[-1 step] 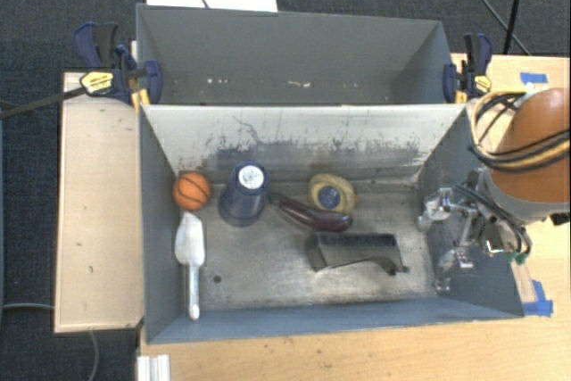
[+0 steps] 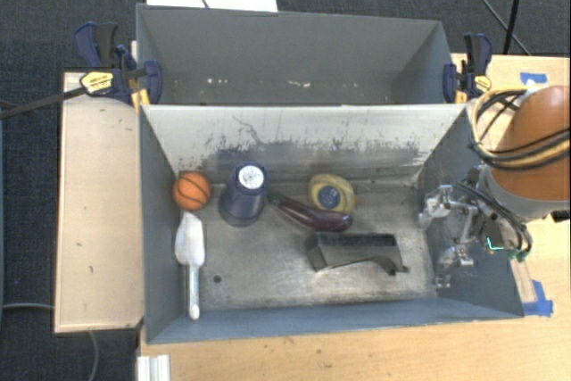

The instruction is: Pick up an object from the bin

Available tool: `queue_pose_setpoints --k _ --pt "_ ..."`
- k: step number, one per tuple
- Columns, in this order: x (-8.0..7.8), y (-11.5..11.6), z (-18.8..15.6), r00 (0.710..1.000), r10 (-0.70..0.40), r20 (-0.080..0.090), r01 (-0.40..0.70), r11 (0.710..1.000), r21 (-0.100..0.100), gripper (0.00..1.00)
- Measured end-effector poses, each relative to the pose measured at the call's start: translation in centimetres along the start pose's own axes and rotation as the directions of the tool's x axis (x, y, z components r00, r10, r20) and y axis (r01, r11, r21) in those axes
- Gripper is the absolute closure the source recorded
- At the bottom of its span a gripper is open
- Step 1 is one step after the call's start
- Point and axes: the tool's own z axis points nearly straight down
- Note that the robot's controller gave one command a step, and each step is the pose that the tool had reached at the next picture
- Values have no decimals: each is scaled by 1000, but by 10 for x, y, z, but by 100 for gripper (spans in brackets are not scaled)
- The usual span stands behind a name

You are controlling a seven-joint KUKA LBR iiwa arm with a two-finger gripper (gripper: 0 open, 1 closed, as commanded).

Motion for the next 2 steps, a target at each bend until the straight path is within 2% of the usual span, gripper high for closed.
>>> queue_pose_setpoints --k 1,2 --pt "-26 9 16 988 152 5 -152 988 1 0" --pt "-28 49 93 1000 -25 18 25 1000 10 100"
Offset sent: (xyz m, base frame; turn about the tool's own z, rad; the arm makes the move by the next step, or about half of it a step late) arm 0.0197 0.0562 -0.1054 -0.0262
